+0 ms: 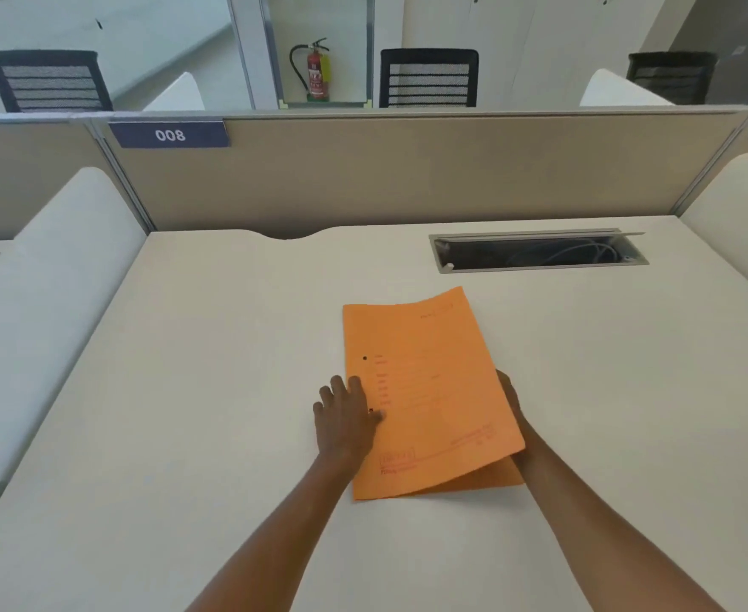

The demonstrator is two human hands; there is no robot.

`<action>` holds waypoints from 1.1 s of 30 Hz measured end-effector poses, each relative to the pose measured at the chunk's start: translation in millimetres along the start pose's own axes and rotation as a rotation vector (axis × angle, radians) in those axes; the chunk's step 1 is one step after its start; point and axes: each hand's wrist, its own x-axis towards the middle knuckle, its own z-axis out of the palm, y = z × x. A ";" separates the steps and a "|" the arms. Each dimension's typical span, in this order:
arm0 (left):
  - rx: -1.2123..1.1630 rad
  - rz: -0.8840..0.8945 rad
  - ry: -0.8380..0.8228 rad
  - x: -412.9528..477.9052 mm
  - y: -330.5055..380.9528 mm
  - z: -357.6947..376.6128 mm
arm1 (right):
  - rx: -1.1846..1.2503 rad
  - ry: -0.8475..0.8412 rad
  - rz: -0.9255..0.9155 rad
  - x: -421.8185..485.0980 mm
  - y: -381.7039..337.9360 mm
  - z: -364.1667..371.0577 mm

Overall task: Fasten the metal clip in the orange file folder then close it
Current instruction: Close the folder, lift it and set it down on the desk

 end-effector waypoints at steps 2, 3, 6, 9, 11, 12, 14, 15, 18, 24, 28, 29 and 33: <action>0.002 -0.001 0.011 3.1 2.6 1.0 | 0.086 0.054 0.051 -5.6 -9.0 -13.8; -0.002 -0.001 0.005 4.4 3.5 0.8 | 0.118 0.078 0.062 -5.3 -12.9 -20.1; -0.068 -0.022 -0.044 8.2 5.8 -1.9 | 0.047 0.107 0.052 1.1 -16.2 -29.7; -0.254 -0.104 -0.110 15.0 3.4 -4.6 | -0.526 0.158 -0.001 8.1 -13.6 -24.3; -0.448 -0.173 -0.132 22.3 -3.9 -6.5 | -0.761 0.122 0.023 7.2 -12.9 -12.3; -0.569 -0.208 -0.125 25.3 -8.6 -7.8 | -0.836 0.115 0.019 6.2 -11.3 -6.9; -0.799 -0.285 -0.113 29.5 -18.9 -10.0 | -0.880 0.133 0.023 6.4 -10.0 -0.8; -0.900 -0.309 -0.126 29.7 -23.7 -10.8 | -0.868 0.153 0.034 6.5 -10.8 0.8; -1.104 -0.295 -0.150 27.1 -33.8 -11.5 | -0.801 0.223 0.030 7.3 -11.8 1.3; -1.353 -0.223 -0.105 15.2 -39.6 -20.2 | -0.310 0.223 0.066 3.6 -16.7 -8.5; -1.423 -0.174 -0.063 8.8 -50.3 -33.3 | -0.008 0.213 0.042 -0.1 -27.7 -17.9; -1.436 -0.160 -0.049 7.7 -53.1 -37.6 | 0.055 0.187 0.017 -1.8 -32.4 -19.3; -1.468 -0.115 0.010 5.9 -59.0 -53.5 | 0.149 0.115 -0.085 -8.3 -50.7 -21.5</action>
